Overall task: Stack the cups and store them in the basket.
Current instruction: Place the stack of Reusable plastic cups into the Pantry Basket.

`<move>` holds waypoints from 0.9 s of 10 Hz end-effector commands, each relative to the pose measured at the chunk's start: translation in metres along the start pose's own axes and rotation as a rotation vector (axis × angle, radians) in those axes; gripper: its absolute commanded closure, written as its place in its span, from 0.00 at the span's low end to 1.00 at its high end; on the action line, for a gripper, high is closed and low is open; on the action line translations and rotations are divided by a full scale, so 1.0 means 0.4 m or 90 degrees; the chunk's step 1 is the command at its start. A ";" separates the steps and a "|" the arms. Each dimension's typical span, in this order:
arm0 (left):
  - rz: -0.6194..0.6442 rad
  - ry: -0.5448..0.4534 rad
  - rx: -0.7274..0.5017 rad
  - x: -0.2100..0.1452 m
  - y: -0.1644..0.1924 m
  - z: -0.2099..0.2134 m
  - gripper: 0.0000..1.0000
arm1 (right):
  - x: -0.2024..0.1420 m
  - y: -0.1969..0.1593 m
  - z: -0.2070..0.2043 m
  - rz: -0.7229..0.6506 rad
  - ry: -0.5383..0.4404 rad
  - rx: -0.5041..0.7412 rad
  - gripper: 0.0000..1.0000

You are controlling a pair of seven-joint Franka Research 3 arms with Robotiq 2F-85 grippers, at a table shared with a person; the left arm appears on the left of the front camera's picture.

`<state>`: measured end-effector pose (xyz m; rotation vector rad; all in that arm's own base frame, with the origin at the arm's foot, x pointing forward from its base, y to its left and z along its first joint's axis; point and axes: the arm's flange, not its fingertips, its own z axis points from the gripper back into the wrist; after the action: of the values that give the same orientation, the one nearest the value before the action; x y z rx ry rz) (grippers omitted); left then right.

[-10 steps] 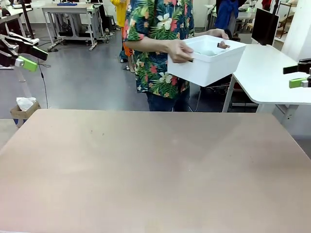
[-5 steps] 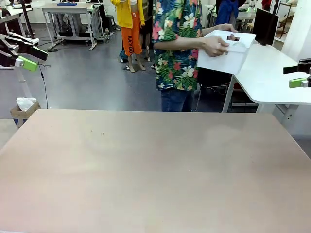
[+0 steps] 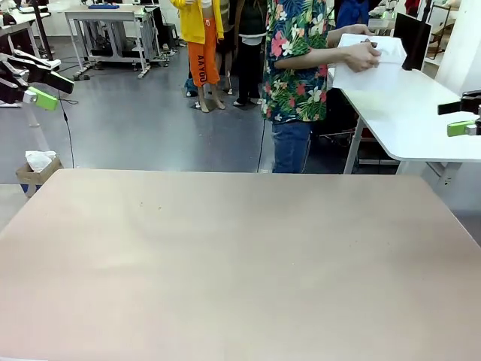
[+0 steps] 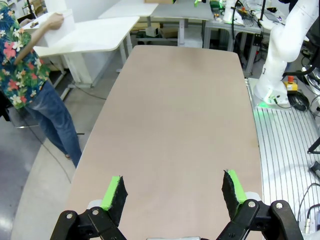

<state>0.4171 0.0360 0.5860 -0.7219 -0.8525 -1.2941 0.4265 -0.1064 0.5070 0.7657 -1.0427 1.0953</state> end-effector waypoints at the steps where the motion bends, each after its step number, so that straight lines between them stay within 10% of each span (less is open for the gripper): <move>1: 0.004 -0.005 -0.003 0.008 -0.004 -0.001 0.00 | 0.008 0.002 0.001 -0.003 0.002 -0.003 0.00; 9: 0.004 -0.005 -0.003 0.008 -0.004 -0.001 0.00 | 0.008 0.002 0.001 -0.003 0.002 -0.003 0.00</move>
<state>0.4171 0.0360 0.5860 -0.7219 -0.8525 -1.2941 0.4265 -0.1064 0.5070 0.7657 -1.0427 1.0953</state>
